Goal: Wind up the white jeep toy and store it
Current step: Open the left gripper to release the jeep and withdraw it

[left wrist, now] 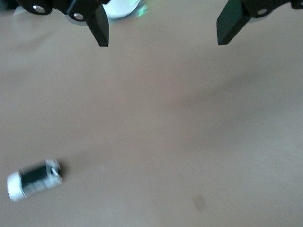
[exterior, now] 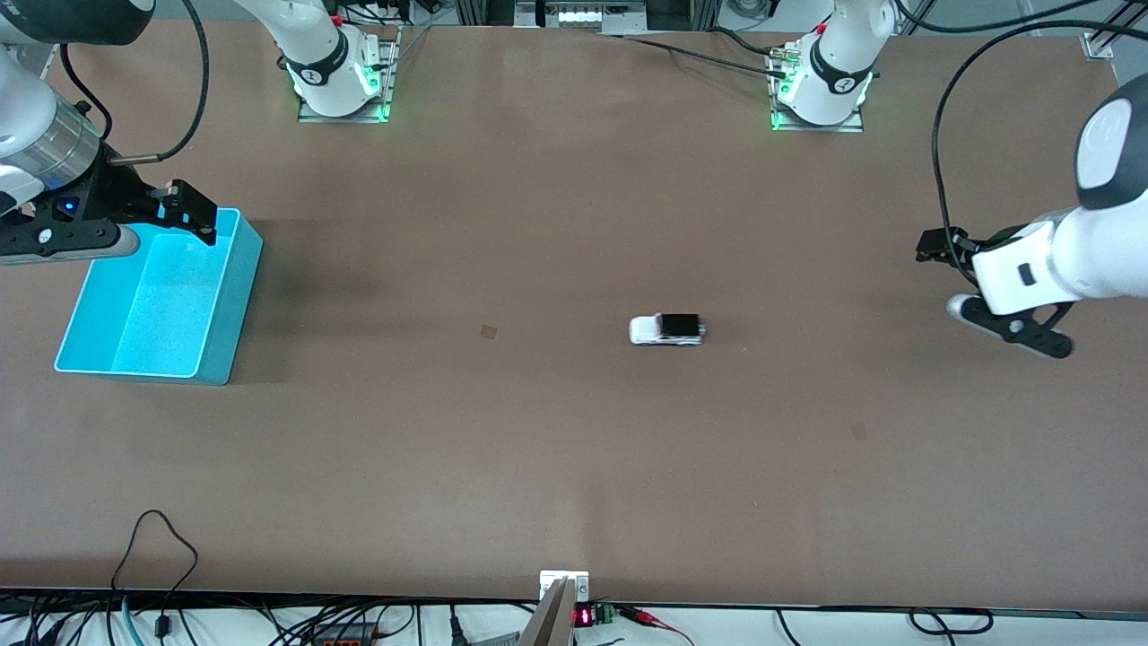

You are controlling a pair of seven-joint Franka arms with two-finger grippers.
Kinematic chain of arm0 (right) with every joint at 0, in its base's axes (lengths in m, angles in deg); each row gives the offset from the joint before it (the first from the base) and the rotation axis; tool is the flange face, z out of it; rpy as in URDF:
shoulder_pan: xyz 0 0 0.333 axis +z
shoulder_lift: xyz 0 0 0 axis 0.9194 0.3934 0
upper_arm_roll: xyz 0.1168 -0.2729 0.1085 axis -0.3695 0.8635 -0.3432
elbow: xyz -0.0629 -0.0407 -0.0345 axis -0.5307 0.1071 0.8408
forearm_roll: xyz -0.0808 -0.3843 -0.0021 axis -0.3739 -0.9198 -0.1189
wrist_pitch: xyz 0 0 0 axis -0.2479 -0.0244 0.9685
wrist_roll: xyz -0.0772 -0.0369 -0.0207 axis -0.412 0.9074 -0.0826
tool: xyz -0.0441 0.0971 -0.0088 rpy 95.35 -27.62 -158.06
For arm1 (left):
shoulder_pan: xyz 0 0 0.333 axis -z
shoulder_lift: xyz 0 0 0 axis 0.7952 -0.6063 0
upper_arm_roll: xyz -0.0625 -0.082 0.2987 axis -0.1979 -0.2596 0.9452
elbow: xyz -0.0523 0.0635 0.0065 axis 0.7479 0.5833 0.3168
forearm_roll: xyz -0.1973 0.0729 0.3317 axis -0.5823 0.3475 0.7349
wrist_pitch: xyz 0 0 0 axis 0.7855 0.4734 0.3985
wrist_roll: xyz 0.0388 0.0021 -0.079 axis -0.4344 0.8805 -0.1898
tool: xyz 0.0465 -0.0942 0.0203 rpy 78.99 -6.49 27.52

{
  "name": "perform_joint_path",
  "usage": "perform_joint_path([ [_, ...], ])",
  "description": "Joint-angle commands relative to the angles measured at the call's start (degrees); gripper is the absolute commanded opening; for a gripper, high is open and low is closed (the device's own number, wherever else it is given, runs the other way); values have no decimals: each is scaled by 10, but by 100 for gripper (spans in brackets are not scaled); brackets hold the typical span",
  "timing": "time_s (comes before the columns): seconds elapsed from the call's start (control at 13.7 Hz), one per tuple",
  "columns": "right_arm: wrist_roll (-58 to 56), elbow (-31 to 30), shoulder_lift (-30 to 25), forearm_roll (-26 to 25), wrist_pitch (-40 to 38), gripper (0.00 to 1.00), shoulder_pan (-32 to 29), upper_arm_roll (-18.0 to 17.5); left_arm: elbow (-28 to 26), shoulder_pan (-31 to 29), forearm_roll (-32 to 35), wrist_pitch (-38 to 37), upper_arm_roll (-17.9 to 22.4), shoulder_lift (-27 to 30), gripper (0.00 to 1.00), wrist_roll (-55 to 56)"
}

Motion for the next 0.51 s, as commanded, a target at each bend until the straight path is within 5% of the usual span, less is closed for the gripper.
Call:
perform_joint_path([
  [0.0,2,0,-4,-10,-6,100,2,0,-59,45,-24,76,68,66,100,89],
  [0.22,2,0,-4,-10,-6,100,2,0,-129,80,-23,175,116,129,100,90],
  [0.44,2,0,-4,-10,-5,100,2,0,-187,90,-10,185,125,184,100,95],
])
